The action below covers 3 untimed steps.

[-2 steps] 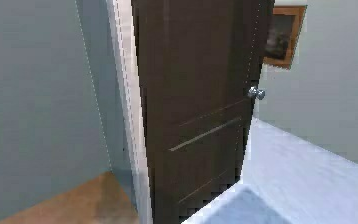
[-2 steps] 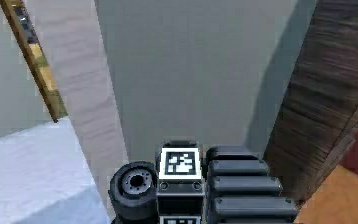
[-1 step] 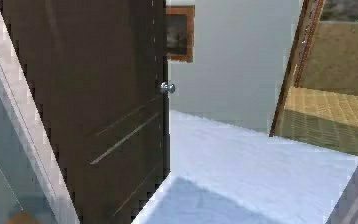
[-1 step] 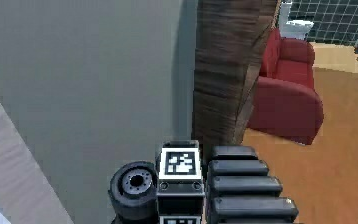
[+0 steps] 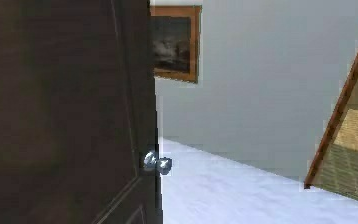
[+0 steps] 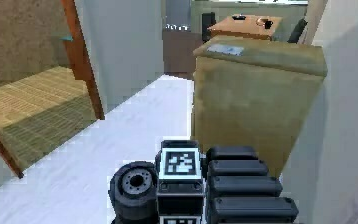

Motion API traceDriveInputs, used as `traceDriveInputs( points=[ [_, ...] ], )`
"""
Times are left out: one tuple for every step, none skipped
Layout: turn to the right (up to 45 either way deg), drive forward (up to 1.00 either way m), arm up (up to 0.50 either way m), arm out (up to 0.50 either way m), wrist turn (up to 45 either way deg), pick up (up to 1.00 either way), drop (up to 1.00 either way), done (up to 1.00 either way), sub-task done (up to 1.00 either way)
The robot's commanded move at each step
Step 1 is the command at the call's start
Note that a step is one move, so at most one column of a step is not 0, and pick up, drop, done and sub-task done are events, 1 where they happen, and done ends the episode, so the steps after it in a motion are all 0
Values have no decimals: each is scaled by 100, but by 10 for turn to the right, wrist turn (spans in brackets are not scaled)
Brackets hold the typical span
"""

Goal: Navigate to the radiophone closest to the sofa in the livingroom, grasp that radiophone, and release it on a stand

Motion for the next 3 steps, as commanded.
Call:
traceDriveInputs(
  points=[
    [450, 0, 0, 0, 0, 0, 0, 0, 0],
    [120, 0, 0, 0, 0, 0, 0, 0, 0],
    [0, 100, 0, 0, 0, 0, 0, 0, 0]
  ],
)
